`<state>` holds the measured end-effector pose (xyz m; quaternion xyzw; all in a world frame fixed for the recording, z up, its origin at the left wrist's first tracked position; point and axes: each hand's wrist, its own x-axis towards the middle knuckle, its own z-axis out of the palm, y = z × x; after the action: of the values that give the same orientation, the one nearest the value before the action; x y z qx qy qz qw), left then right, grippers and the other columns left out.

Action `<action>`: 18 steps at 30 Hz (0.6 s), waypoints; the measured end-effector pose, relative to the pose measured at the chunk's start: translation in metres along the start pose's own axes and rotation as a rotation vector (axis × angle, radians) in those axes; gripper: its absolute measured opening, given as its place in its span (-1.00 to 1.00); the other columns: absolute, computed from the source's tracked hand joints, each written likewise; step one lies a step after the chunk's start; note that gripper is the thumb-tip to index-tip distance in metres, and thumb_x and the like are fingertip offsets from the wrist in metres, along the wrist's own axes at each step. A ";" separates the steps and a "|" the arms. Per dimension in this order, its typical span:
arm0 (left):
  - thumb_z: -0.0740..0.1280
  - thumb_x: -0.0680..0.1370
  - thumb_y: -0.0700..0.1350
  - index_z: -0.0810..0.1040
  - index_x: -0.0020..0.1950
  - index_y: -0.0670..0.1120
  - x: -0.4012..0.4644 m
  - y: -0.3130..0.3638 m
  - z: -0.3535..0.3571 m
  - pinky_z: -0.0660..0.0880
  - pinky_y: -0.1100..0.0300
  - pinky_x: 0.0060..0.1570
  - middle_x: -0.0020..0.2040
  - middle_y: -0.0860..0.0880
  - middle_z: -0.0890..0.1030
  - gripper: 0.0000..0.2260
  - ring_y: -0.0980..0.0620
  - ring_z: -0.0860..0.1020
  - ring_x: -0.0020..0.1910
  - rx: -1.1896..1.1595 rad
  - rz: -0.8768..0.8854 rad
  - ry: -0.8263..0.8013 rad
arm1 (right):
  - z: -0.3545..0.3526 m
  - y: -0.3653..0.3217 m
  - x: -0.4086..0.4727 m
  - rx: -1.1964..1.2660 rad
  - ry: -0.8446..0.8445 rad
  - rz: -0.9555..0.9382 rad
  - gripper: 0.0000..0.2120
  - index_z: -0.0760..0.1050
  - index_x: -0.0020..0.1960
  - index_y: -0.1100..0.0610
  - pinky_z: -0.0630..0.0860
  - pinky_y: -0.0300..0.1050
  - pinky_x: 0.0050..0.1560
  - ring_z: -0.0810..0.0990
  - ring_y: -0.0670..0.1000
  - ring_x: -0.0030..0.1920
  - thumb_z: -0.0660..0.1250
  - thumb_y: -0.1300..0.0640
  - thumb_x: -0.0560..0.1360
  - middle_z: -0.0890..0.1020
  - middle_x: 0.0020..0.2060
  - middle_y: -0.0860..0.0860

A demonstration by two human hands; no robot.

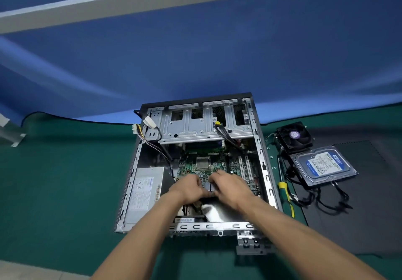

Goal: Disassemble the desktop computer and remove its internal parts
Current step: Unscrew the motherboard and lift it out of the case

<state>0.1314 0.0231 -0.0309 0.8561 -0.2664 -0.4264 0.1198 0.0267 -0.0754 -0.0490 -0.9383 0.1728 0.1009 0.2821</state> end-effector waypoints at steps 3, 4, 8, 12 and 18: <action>0.32 0.51 -0.13 0.45 -0.08 -0.12 -0.004 0.005 0.012 0.46 0.09 -0.10 -0.09 -0.08 0.59 -0.91 -0.07 0.56 -0.10 0.303 -0.030 0.120 | -0.002 -0.001 -0.002 -0.019 0.024 0.000 -0.70 0.42 0.27 0.10 0.45 -0.05 0.24 0.54 0.04 0.09 0.27 0.21 0.54 0.52 0.14 0.01; 0.29 0.51 -0.16 0.44 -0.10 -0.11 -0.006 0.004 0.016 0.45 0.10 -0.10 -0.05 -0.10 0.60 -0.95 -0.09 0.57 -0.06 0.337 -0.043 0.167 | -0.003 -0.002 -0.003 -0.028 0.032 -0.002 -0.69 0.42 0.28 0.09 0.44 -0.04 0.25 0.55 0.04 0.10 0.28 0.19 0.54 0.53 0.15 0.00; 0.31 0.53 -0.12 0.41 -0.21 -0.12 -0.010 -0.007 0.010 0.46 0.09 -0.14 -0.18 -0.09 0.58 -0.84 -0.08 0.56 -0.15 0.221 -0.078 0.206 | -0.002 -0.003 -0.006 -0.060 0.047 -0.019 -0.70 0.43 0.26 0.06 0.45 -0.09 0.21 0.55 0.00 0.07 0.30 0.12 0.53 0.54 0.13 -0.03; 0.27 0.56 -0.21 0.50 -0.11 -0.19 -0.016 -0.017 0.000 0.54 -0.01 0.01 -0.19 -0.18 0.58 -0.92 -0.12 0.56 -0.20 -0.094 -0.024 0.076 | -0.002 -0.001 -0.006 -0.073 0.057 -0.024 -0.70 0.40 0.27 0.04 0.42 -0.18 0.10 0.51 -0.04 -0.01 0.28 0.07 0.55 0.53 0.12 -0.06; 0.22 0.50 -0.27 0.43 0.05 -0.13 -0.030 -0.012 0.000 0.50 0.04 -0.05 0.01 -0.11 0.58 -0.85 -0.14 0.58 -0.03 0.436 0.062 0.373 | -0.001 0.000 -0.003 -0.101 0.045 -0.049 -0.57 0.31 0.41 0.02 0.38 -0.24 -0.01 0.50 -0.05 0.08 0.24 -0.02 0.56 0.46 0.17 -0.06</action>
<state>0.1204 0.0499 -0.0158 0.9167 -0.3511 -0.1906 -0.0072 0.0239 -0.0750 -0.0473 -0.9573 0.1510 0.0813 0.2329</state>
